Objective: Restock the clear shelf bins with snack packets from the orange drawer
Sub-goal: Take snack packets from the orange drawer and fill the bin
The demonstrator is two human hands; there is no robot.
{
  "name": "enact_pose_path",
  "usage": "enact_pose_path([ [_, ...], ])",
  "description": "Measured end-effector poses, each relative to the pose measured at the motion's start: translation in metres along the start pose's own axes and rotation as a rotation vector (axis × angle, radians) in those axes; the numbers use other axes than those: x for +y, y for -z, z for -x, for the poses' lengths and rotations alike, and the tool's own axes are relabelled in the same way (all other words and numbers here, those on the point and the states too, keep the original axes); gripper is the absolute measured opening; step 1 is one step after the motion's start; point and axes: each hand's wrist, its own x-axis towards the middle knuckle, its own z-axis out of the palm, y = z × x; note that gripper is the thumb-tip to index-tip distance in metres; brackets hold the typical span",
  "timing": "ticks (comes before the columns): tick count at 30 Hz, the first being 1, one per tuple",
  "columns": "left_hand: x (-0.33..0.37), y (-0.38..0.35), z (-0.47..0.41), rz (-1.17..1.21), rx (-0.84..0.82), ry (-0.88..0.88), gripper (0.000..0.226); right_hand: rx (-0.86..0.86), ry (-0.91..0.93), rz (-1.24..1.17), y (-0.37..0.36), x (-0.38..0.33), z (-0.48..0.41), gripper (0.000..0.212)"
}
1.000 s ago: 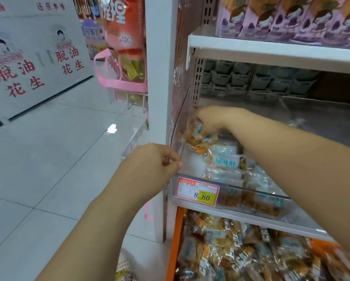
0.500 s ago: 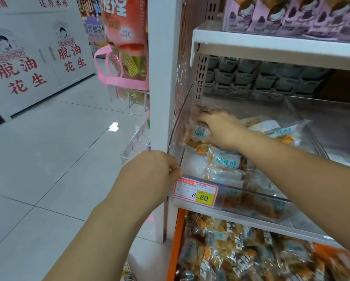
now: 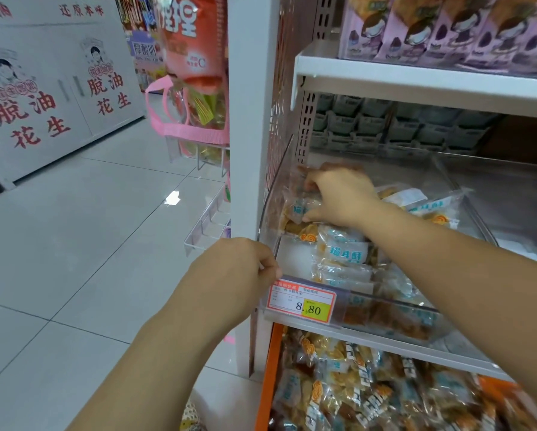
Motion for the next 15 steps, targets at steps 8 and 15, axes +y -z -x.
enact_pose_path([
  [8, 0.001, -0.001, -0.002, -0.013, 0.014, -0.005, 0.018, -0.053, 0.056, 0.026, -0.014, -0.009, -0.01, 0.018],
  [15, 0.001, 0.002, -0.002, 0.027, -0.013, 0.007, 0.014, -0.005, 0.033, 0.039, 0.005, -0.01, 0.002, 0.029],
])
